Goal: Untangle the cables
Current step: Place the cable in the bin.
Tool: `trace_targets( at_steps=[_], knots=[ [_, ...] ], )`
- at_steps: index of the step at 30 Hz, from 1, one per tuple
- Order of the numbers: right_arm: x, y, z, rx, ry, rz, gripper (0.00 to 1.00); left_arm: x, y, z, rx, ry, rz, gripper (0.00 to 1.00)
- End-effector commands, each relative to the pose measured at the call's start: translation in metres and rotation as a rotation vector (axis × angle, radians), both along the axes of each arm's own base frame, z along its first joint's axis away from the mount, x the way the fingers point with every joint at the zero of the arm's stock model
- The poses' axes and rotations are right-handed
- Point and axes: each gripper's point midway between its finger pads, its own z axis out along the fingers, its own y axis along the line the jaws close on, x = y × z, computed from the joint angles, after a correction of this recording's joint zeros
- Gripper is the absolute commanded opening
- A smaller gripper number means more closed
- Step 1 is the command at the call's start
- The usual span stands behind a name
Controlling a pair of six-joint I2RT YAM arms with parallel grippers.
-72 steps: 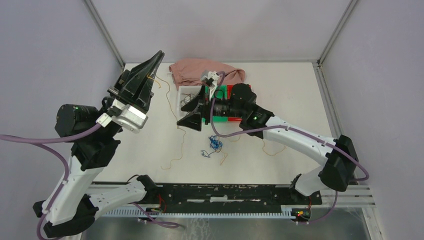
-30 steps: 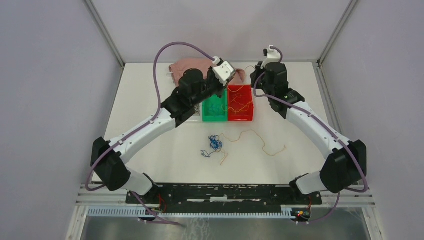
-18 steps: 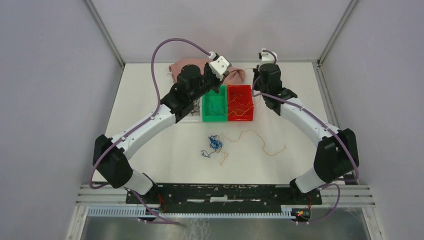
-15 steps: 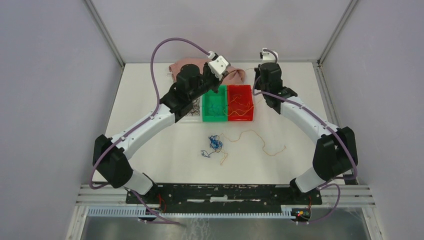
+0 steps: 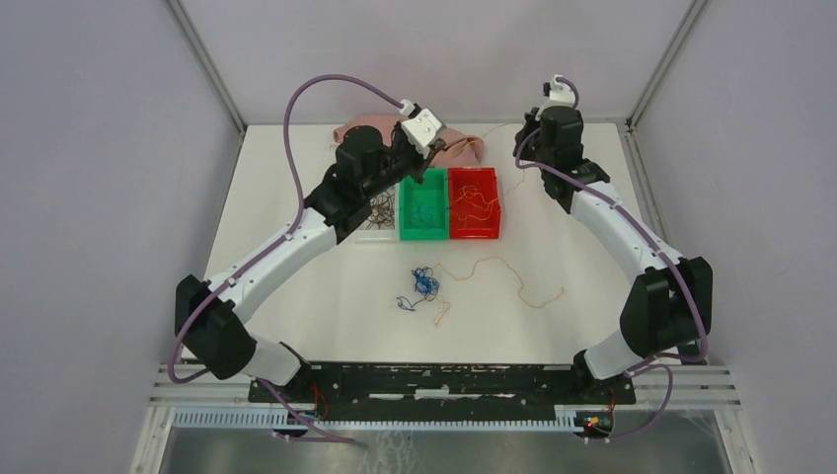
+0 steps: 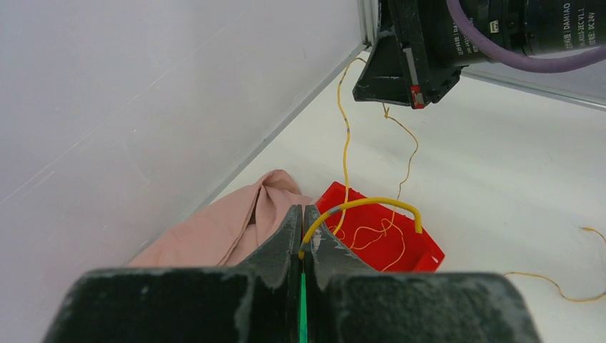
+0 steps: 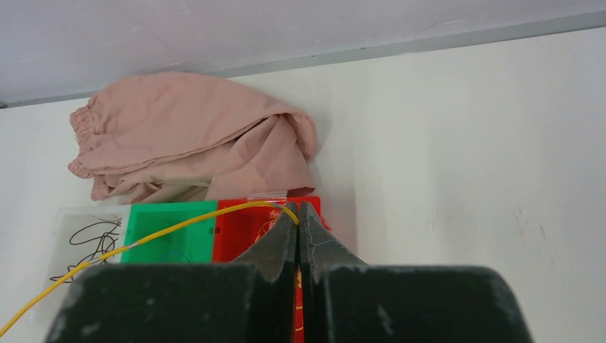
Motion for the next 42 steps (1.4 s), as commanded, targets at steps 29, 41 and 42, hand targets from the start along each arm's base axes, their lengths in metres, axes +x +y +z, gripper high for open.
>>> trace_targets(
  at_steps=[29, 41, 42],
  knots=[
    [0.004, 0.103, -0.160, 0.052, 0.368, 0.108, 0.18, 0.022, 0.040, 0.002, 0.133, -0.076, 0.140, 0.03],
    [-0.029, 0.087, -0.079, 0.076, 0.257, 0.137, 0.69, 0.056, 0.024, -0.027, 0.147, -0.009, 0.176, 0.03],
    [-0.033, 0.084, -0.077, 0.073, 0.255, 0.135, 0.70, 0.059, 0.021, -0.029, 0.154, -0.009, 0.175, 0.03]
  ],
)
